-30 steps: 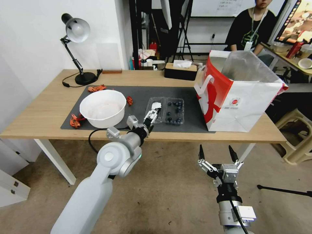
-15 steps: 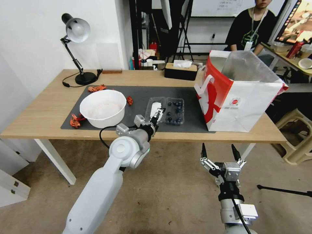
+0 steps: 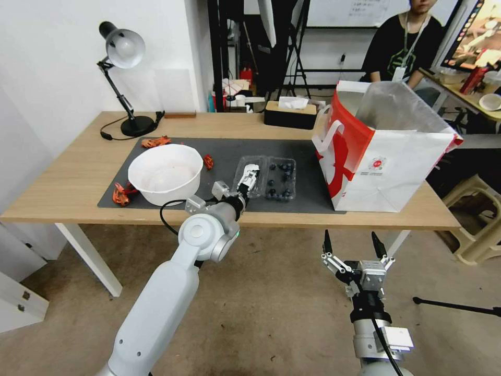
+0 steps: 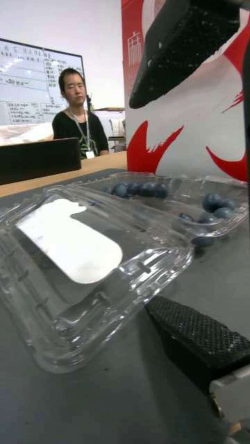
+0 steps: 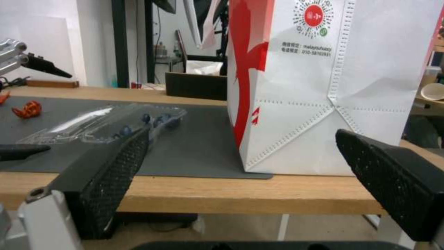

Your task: Close the takeout container lid, then place the container into the takeout bag.

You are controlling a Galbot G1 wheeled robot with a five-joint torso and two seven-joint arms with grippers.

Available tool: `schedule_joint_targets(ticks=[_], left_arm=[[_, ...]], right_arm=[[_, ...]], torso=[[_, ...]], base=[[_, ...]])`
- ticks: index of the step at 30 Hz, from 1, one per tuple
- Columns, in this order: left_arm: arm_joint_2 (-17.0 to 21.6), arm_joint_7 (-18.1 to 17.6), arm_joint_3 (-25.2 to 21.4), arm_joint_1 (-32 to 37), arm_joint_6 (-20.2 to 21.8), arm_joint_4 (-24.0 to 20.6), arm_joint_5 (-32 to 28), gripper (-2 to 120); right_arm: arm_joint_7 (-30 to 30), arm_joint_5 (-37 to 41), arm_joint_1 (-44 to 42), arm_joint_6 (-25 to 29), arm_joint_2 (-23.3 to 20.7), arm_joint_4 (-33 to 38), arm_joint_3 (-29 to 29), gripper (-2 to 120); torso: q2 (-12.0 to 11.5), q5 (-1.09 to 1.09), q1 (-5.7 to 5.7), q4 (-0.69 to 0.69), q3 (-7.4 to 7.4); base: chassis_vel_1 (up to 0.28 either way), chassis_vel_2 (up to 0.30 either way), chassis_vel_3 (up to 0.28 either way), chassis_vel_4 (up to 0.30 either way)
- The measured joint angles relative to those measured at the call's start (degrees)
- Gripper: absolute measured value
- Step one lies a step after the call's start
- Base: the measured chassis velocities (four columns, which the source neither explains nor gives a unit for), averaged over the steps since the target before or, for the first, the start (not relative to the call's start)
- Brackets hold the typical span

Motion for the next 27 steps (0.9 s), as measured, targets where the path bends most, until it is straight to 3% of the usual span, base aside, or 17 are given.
schedule_joint_targets(ticks=[4,7,9,13,27], left_arm=[[0.13,0.54,0.35,-0.44,-0.25,0.37,1.07,100],[0.54,2.72,1.37,-0.39,-0.89,0.52,4.23,100],[1.31,6.92,3.12,0.19,-2.08,0.61,10.22,100],[2.16,11.08,5.34,0.59,-3.85,0.61,16.65,100],[4.76,18.99,9.99,-0.6,-6.84,0.04,27.73,100]], right_arm=[[0.04,0.04,-0.06,0.01,-0.05,0.02,0.16,100],[0.05,0.05,-0.11,0.04,-0.07,0.05,0.27,100],[0.06,0.05,-0.16,0.11,-0.05,0.05,0.28,100],[0.05,-0.1,-0.17,0.32,0.13,-0.14,0.16,100],[0.0,-0.35,-0.27,0.52,0.33,-0.22,0.19,100]], torso=[[0.0,0.0,0.0,0.0,0.0],[0.0,0.0,0.01,0.0,0.0],[0.0,0.0,0.0,0.0,0.0],[0.0,0.0,0.0,0.0,0.0],[0.0,0.0,0.0,0.0,0.0]], base=[[0.0,0.0,0.0,0.0],[0.0,0.0,0.0,0.0],[0.0,0.0,0.0,0.0],[0.0,0.0,0.0,0.0],[0.0,0.0,0.0,0.0]])
